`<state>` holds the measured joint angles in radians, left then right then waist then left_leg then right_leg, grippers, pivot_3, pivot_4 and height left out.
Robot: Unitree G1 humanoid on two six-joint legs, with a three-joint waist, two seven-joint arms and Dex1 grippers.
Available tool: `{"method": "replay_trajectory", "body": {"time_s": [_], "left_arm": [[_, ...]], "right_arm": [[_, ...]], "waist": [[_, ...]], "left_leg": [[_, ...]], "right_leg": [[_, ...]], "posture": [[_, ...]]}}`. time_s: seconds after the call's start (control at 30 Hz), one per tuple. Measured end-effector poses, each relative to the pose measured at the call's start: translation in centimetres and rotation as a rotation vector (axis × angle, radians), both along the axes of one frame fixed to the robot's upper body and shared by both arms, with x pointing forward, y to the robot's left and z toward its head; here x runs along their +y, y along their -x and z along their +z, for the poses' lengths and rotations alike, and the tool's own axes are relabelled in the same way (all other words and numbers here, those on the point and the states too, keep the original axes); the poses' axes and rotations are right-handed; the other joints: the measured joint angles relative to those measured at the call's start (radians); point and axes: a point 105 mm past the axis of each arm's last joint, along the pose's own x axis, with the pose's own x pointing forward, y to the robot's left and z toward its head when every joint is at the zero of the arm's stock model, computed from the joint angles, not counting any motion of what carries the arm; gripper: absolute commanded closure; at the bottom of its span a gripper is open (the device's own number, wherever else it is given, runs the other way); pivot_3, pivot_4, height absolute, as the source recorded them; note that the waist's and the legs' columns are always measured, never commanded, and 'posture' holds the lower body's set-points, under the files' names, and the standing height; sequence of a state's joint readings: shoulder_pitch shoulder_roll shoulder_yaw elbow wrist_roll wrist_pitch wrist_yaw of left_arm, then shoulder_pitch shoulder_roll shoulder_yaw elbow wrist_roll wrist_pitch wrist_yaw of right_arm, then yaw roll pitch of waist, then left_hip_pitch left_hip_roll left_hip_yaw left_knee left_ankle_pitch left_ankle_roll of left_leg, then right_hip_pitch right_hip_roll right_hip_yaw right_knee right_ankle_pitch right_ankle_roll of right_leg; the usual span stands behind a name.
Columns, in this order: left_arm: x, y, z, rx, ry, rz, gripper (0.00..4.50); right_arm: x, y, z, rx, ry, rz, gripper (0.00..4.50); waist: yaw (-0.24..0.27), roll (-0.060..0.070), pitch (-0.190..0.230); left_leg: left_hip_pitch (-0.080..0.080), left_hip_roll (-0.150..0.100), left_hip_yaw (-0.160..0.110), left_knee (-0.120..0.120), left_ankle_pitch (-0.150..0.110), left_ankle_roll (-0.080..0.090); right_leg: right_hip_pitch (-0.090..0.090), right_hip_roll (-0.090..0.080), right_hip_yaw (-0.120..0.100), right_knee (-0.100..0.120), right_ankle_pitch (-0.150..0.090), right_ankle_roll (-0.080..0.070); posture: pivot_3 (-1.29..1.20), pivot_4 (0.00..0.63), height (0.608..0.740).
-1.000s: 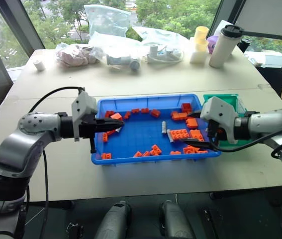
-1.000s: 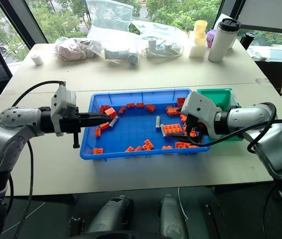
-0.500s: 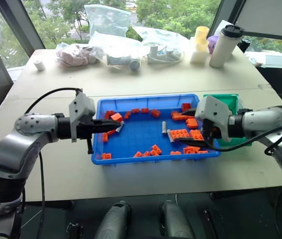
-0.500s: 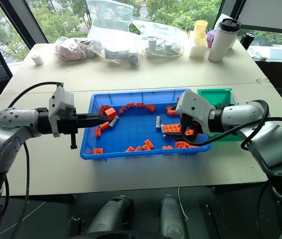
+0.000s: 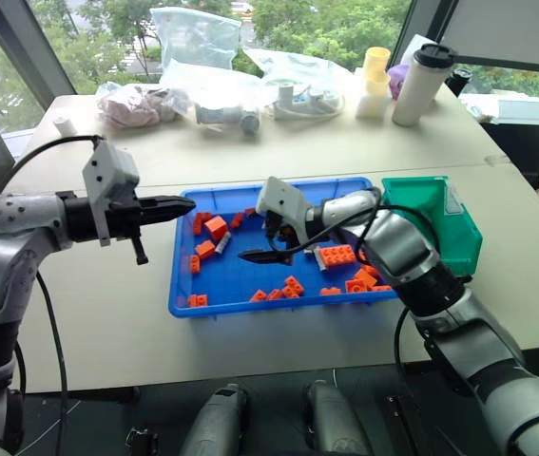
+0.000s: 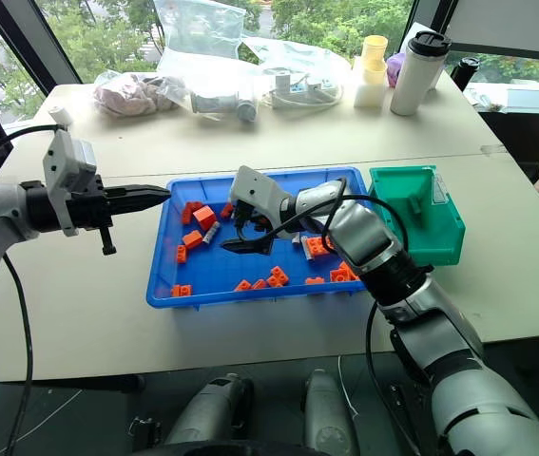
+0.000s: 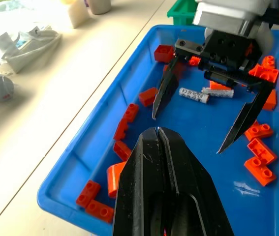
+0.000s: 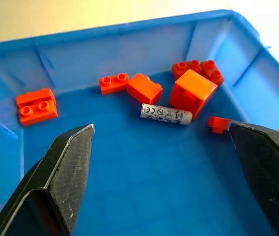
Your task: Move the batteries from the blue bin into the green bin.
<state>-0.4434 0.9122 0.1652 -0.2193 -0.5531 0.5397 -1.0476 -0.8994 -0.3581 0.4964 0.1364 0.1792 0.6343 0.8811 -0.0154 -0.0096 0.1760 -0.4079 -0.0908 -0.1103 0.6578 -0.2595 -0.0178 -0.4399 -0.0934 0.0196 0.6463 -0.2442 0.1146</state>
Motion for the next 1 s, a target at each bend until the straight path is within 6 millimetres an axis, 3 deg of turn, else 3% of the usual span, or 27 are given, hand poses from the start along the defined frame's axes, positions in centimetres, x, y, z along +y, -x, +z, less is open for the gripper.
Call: {"method": "replay_trajectory", "body": {"time_s": [0.2, 0.5, 0.87, 0.93, 1.0], "left_arm": [[0.6, 0.4, 0.0, -0.007, -0.010, 0.022, 4.50], [0.8, 0.9, -0.1, -0.012, -0.026, 0.034, 4.50], [0.7, 1.0, -0.2, -0.017, -0.034, 0.040, 4.50], [0.6, 1.1, -0.2, -0.020, -0.035, 0.038, 4.50], [0.7, 1.1, -0.2, -0.020, -0.035, 0.039, 4.50]], "right_arm": [[2.6, -1.9, -1.9, 0.058, 0.024, -0.069, 0.05], [4.5, -2.0, -4.4, 0.125, 0.067, -0.109, 0.05], [5.7, -1.9, -4.5, 0.103, 0.071, -0.130, 0.05], [5.9, -2.0, -4.6, 0.104, 0.064, -0.146, 0.58], [6.0, -1.9, -4.6, 0.112, 0.058, -0.159, 1.43]], "waist": [[-0.006, 0.000, 0.000], [-0.008, 0.000, 0.000], [-0.030, 0.000, 0.000], [-0.030, 0.000, 0.000], [-0.030, 0.000, 0.000]], "left_leg": [[0.000, 0.000, 0.000, -0.003, 0.001, -0.002], [0.001, 0.000, -0.001, -0.008, 0.004, -0.007], [0.001, 0.001, -0.003, -0.010, 0.005, -0.008], [0.001, 0.001, -0.003, -0.010, 0.005, -0.008], [0.001, 0.001, -0.003, -0.010, 0.005, -0.008]], "right_leg": [[-0.002, 0.001, 0.001, 0.001, 0.000, 0.000], [-0.004, 0.002, 0.002, 0.002, 0.000, 0.000], [-0.004, 0.003, 0.002, 0.003, 0.000, -0.001], [-0.004, 0.003, 0.002, 0.003, 0.000, -0.001], [-0.004, 0.003, 0.002, 0.003, 0.000, -0.001]], "posture": [[0.00, 0.150, 0.740], [0.00, 0.150, 0.740], [0.00, 0.150, 0.740], [0.00, 0.150, 0.740], [0.00, 0.150, 0.740]]}}
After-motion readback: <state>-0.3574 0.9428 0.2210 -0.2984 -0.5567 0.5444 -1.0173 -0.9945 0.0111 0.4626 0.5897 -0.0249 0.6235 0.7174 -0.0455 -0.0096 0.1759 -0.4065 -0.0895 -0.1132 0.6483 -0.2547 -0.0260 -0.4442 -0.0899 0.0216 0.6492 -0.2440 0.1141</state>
